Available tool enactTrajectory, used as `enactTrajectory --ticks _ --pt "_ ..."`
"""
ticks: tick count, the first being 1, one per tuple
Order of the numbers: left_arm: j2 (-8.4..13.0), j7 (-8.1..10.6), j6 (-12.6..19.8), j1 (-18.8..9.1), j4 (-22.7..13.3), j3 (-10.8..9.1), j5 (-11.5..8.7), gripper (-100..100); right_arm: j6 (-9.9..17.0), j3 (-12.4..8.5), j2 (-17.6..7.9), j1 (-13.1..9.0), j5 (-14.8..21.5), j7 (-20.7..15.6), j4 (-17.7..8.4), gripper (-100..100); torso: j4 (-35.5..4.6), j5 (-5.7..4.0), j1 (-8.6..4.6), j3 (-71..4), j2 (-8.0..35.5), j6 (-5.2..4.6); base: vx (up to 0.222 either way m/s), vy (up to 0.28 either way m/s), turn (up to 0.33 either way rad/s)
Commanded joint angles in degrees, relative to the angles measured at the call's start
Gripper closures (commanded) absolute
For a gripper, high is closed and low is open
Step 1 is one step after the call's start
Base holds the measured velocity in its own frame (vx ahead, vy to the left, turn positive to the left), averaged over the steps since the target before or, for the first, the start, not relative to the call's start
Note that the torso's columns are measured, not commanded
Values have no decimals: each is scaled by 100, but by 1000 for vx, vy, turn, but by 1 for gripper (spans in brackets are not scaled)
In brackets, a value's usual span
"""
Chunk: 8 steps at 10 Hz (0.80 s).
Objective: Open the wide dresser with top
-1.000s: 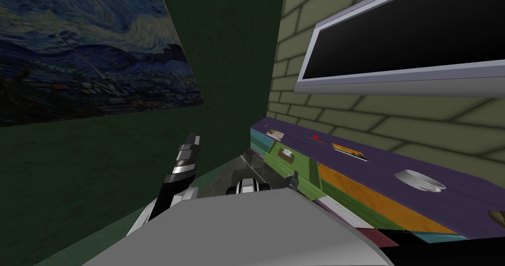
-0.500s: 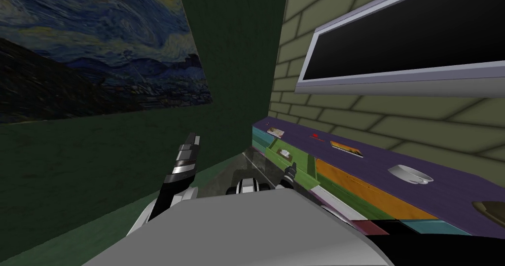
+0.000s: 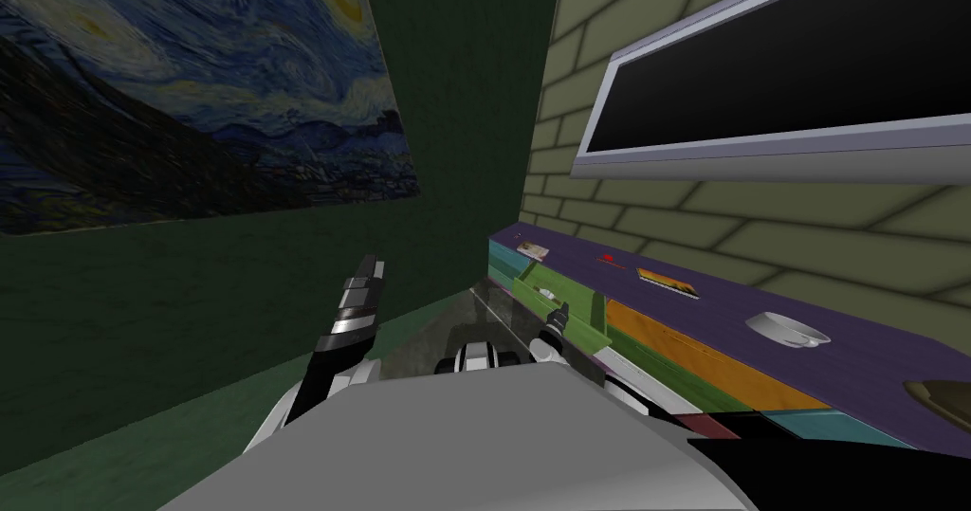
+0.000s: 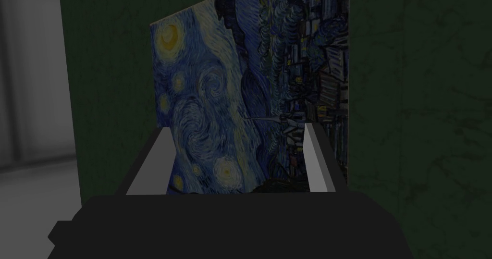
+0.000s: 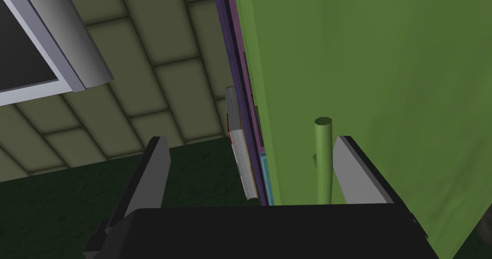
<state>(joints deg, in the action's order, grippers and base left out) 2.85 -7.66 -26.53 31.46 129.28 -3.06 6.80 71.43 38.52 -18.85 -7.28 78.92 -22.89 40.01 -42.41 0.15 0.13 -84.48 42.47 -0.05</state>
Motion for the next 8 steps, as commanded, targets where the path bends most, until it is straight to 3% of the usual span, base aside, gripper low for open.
enactTrajectory --ticks 1,2,3,4,5,7,8 --pt "0 0 0 1 0 0 0 0 -272 -155 8 -400 -186 33 -405 -100 -8 16 3 -11 -12 -3 -125 44 78" --pt "0 0 0 0 0 0 0 0 -272 -155 8 -615 -186 33 -533 -100 -6 10 15 1 6 4 -116 32 36" --pt "0 0 0 1 0 0 0 0 -500 -289 -15 -819 -355 -10 -801 -100 -22 20 19 2 9 11 -133 27 98" --pt "0 0 0 0 0 0 0 0 -500 -289 -15 -971 -355 -10 -801 -100 -24 26 26 10 26 3 -128 35 51" --pt "0 0 0 0 0 0 0 0 -728 -422 -38 -1116 -524 -54 -1069 -100 -38 42 39 13 34 0 -159 46 101" --pt "0 0 0 0 0 0 0 0 -728 -422 -38 -1350 -524 -54 -1069 -100 -41 50 43 21 48 -16 -96 24 13" --pt "1 0 0 2 0 -1 0 0 -728 -422 -38 -1350 -524 -54 -1069 -100 -59 67 56 14 40 -4 -16 12 -23"
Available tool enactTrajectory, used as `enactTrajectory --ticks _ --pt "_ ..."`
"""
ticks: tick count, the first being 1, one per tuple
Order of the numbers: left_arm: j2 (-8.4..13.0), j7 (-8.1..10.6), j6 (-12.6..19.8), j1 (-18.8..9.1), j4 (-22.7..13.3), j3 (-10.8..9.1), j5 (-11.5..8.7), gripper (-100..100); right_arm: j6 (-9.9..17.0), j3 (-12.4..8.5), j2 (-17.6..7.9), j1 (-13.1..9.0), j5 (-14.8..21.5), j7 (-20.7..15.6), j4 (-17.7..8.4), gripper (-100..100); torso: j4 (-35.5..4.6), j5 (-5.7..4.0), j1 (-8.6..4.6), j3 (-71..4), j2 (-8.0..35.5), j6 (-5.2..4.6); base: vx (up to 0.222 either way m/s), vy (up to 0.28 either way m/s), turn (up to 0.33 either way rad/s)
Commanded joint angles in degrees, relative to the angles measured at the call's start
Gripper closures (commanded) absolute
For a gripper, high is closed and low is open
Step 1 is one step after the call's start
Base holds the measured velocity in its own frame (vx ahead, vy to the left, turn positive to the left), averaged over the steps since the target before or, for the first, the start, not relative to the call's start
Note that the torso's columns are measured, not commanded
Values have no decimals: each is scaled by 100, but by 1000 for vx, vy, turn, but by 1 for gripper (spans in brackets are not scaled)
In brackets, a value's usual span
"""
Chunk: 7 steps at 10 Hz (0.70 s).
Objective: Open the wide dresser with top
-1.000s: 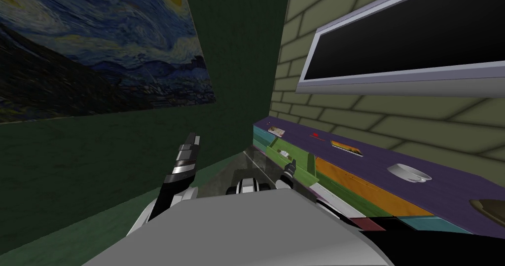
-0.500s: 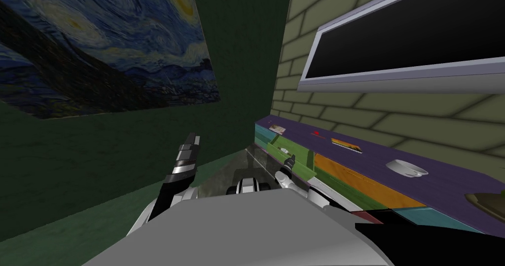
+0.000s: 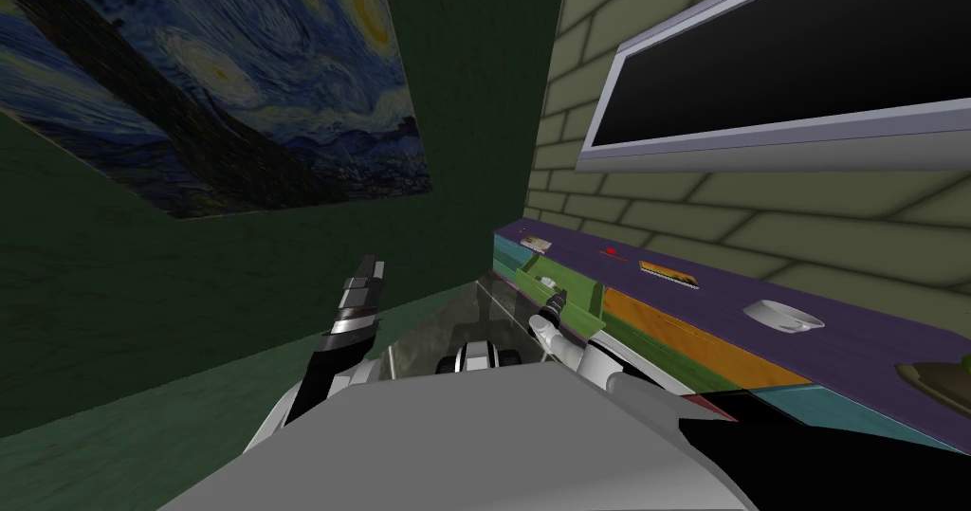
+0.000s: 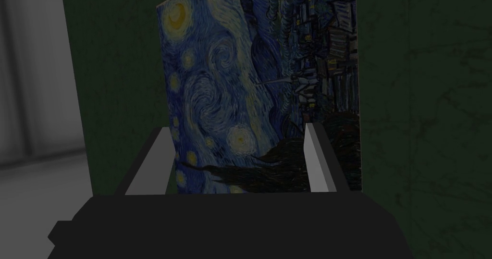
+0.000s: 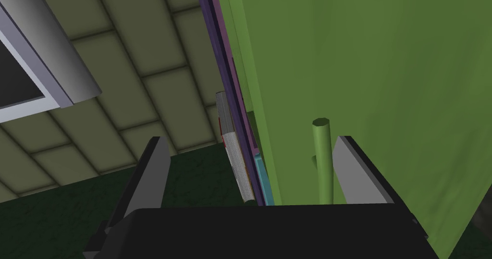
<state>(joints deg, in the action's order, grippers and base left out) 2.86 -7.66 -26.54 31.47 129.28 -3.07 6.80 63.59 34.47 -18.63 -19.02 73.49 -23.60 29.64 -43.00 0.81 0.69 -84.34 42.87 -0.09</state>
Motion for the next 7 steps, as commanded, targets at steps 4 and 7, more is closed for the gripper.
enactTrajectory --ticks 4,7 --pt "0 0 0 0 0 0 0 0 -80 18 86 -45 -13 50 -178 0 28 -35 -23 0 -9 5 1 -1 0" --pt "0 0 0 0 0 0 0 0 -127 25 122 -4 -27 46 -191 0 47 -54 -44 -11 -31 5 0 0 0"
